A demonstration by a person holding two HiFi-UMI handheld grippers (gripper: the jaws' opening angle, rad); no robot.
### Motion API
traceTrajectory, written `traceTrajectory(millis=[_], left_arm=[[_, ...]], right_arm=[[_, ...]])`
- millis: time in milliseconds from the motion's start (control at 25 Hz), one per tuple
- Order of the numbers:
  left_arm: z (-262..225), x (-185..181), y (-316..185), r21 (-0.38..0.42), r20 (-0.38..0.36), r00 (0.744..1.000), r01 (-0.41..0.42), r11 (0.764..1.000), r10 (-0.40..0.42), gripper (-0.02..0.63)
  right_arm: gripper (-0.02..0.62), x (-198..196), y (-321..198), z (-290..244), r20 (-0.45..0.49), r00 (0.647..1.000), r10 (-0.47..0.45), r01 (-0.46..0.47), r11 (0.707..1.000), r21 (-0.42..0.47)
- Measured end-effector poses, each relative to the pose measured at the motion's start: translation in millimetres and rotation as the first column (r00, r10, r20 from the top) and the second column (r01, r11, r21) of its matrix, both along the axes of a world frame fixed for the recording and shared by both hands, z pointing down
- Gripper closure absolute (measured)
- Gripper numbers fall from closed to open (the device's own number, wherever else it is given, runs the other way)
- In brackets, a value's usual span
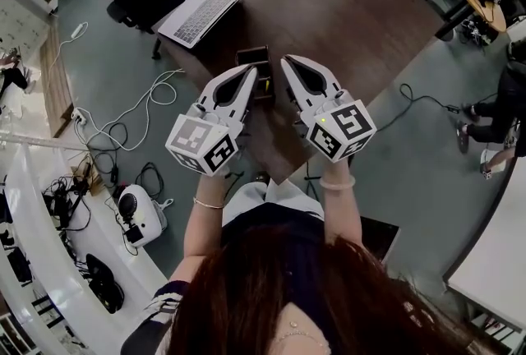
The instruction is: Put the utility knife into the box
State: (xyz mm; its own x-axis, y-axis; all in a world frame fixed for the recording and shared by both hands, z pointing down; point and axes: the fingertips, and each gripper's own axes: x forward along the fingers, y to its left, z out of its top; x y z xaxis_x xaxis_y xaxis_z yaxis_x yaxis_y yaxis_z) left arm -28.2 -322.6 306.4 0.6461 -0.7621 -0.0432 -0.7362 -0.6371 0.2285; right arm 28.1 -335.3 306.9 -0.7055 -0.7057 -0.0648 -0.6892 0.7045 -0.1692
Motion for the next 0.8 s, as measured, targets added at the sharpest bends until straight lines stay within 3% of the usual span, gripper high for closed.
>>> traceTrajectory(millis=[800], left_arm=[[-3.8, 5.9, 13.8, 0.007, 0.001, 1.000, -0.006, 1.000, 0.006, 0.606]], right_arm=[[0.580, 3.1, 14.5, -6.9, -0.005, 1.000, -0.008, 0.008, 1.000, 0.006]])
